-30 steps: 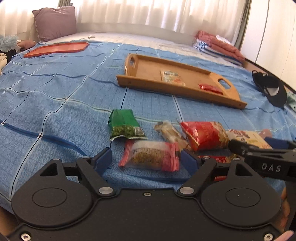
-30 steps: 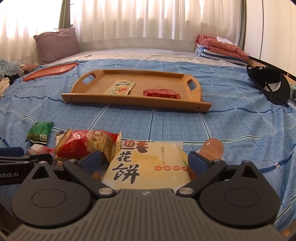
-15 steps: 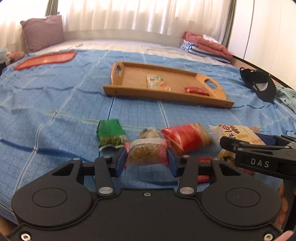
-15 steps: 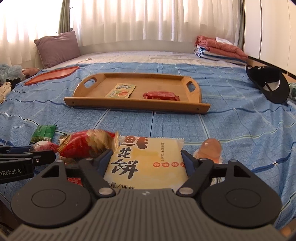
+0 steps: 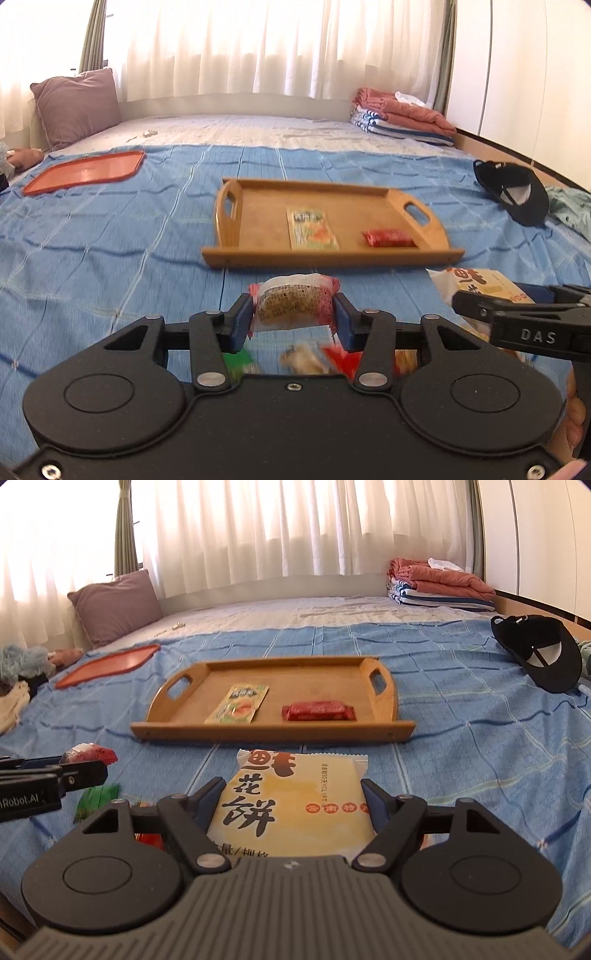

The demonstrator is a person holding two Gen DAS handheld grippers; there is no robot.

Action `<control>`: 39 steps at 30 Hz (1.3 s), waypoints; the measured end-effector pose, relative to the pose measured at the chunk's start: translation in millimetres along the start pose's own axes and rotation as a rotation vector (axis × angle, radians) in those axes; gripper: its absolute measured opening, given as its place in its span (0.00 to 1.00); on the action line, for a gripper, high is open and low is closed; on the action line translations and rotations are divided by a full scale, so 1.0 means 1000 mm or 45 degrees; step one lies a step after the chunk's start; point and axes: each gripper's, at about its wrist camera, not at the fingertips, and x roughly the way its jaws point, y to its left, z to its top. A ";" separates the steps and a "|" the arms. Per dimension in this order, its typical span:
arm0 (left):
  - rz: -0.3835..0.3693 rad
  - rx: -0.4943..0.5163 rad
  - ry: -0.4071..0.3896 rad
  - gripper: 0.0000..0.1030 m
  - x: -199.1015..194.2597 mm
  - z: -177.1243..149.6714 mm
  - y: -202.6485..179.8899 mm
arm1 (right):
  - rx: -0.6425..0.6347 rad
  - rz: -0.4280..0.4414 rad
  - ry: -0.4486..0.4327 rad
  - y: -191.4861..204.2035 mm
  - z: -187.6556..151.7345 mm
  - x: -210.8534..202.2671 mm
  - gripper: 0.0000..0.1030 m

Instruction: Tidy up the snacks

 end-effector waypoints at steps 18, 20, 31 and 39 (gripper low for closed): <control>0.018 -0.012 0.009 0.43 0.108 0.114 0.008 | 0.147 0.079 0.074 -0.045 0.110 0.084 0.76; 0.032 -0.024 0.028 0.43 0.126 0.118 0.012 | 0.156 0.089 0.091 -0.046 0.117 0.100 0.76; 0.096 -0.012 0.118 0.43 0.199 0.095 0.021 | 0.156 0.148 0.124 -0.042 0.140 0.178 0.76; 0.130 0.079 0.133 0.43 0.222 0.076 0.022 | 0.117 0.119 0.197 -0.036 0.137 0.232 0.76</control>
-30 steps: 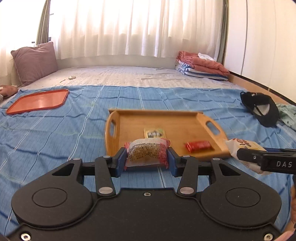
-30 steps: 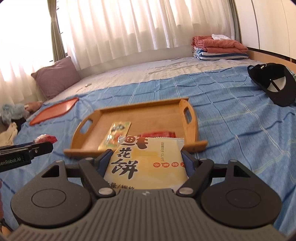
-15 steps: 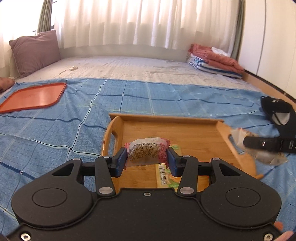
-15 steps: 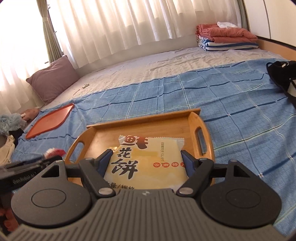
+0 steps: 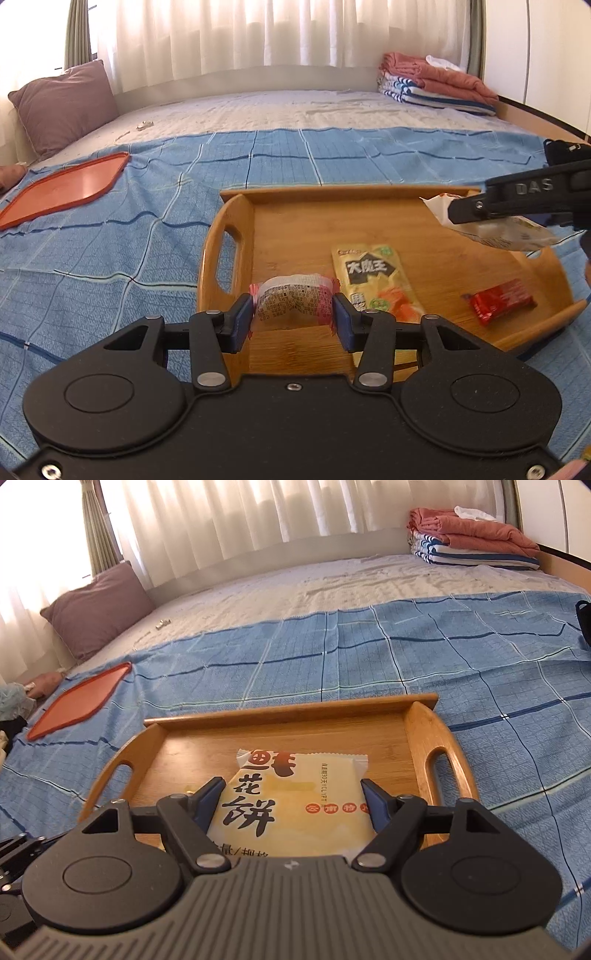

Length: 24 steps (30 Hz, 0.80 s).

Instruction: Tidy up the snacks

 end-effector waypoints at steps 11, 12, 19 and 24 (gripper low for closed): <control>-0.004 -0.003 0.034 0.43 0.018 -0.010 0.003 | -0.104 -0.114 0.051 0.007 -0.017 0.038 0.77; -0.006 -0.004 0.033 0.43 0.019 -0.011 0.003 | -0.116 -0.116 0.055 0.008 -0.019 0.039 0.77; -0.001 0.022 0.027 0.44 0.021 -0.013 0.000 | -0.158 -0.115 0.050 0.008 -0.025 0.037 0.77; -0.004 0.015 0.031 0.45 0.021 -0.013 -0.001 | -0.160 -0.134 0.052 0.005 -0.028 0.033 0.77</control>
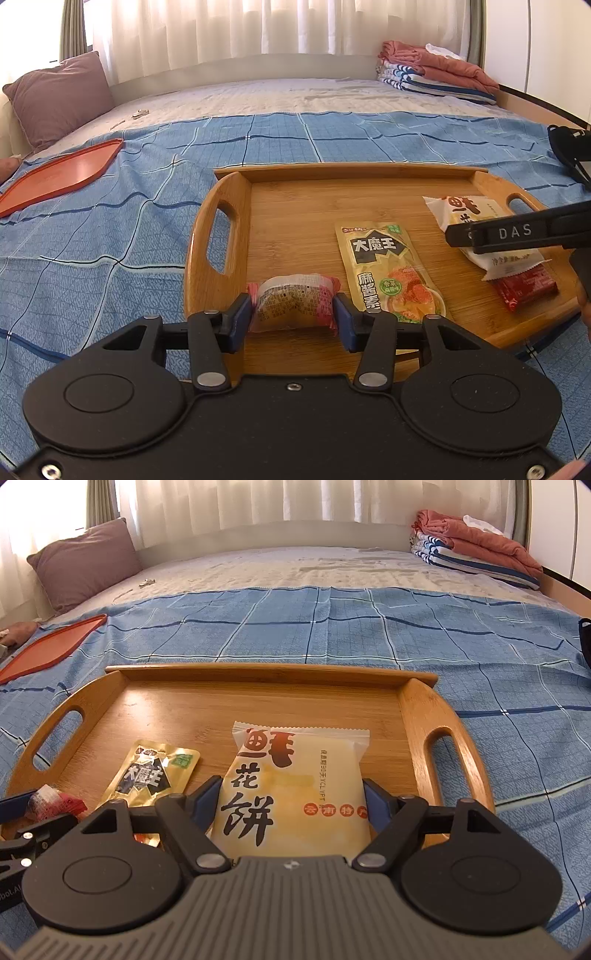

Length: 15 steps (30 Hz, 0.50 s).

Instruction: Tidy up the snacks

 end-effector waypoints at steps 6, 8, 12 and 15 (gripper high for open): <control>-0.001 0.009 -0.002 0.46 -0.001 -0.002 0.000 | 0.009 -0.020 0.012 -0.007 -0.009 -0.006 0.77; 0.000 0.008 -0.002 0.47 -0.001 -0.002 -0.001 | 0.008 -0.026 0.014 -0.009 -0.012 -0.009 0.77; 0.006 -0.003 0.002 0.48 -0.003 -0.003 -0.002 | 0.022 -0.027 0.018 -0.014 -0.015 -0.013 0.76; 0.003 -0.020 0.008 0.50 -0.005 -0.003 -0.002 | 0.029 -0.034 0.019 -0.016 -0.017 -0.014 0.76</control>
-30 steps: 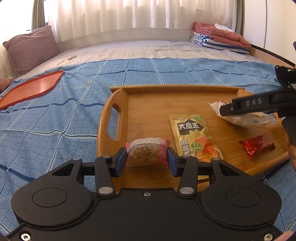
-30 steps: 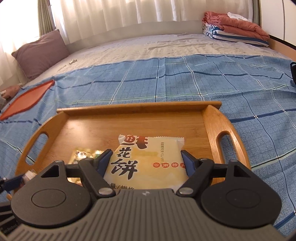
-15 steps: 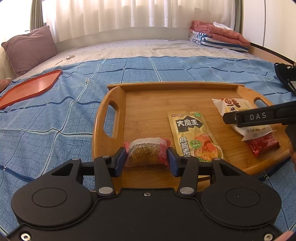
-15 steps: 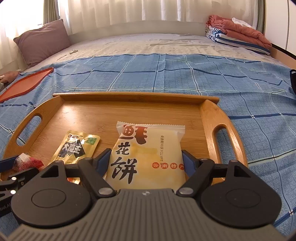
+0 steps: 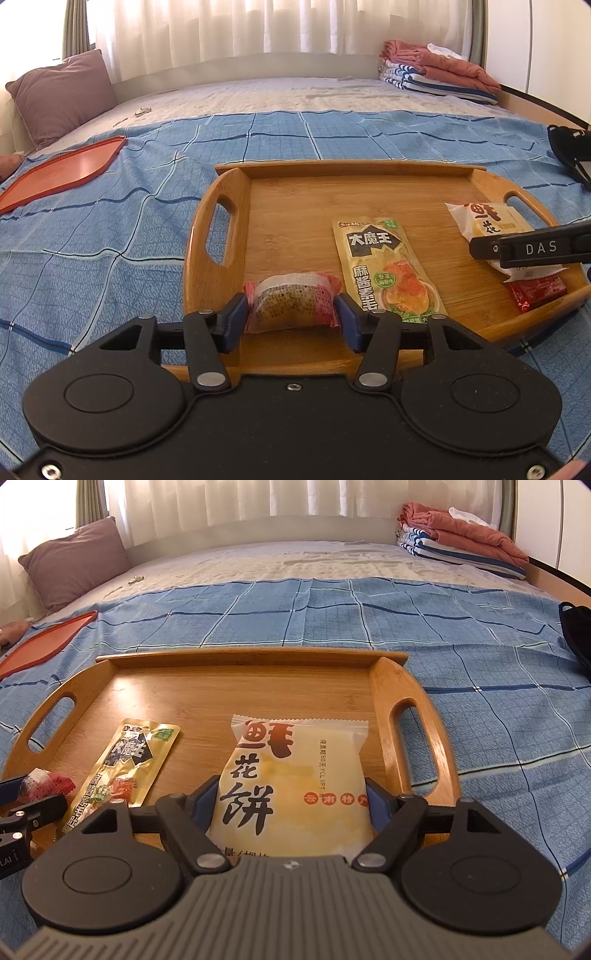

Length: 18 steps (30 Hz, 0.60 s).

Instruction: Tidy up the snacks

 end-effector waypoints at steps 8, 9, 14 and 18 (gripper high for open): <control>-0.024 -0.040 -0.028 0.77 -0.017 0.007 0.007 | 0.045 0.021 -0.025 -0.005 0.005 -0.011 0.85; -0.019 -0.039 -0.033 0.78 -0.021 0.009 0.008 | 0.048 0.025 -0.027 -0.005 0.006 -0.015 0.87; 0.013 -0.019 -0.053 0.81 -0.045 0.019 0.013 | 0.022 0.032 -0.061 -0.003 0.016 -0.040 0.90; -0.009 -0.019 -0.096 0.82 -0.077 0.025 0.019 | 0.023 0.065 -0.109 -0.003 0.024 -0.071 0.93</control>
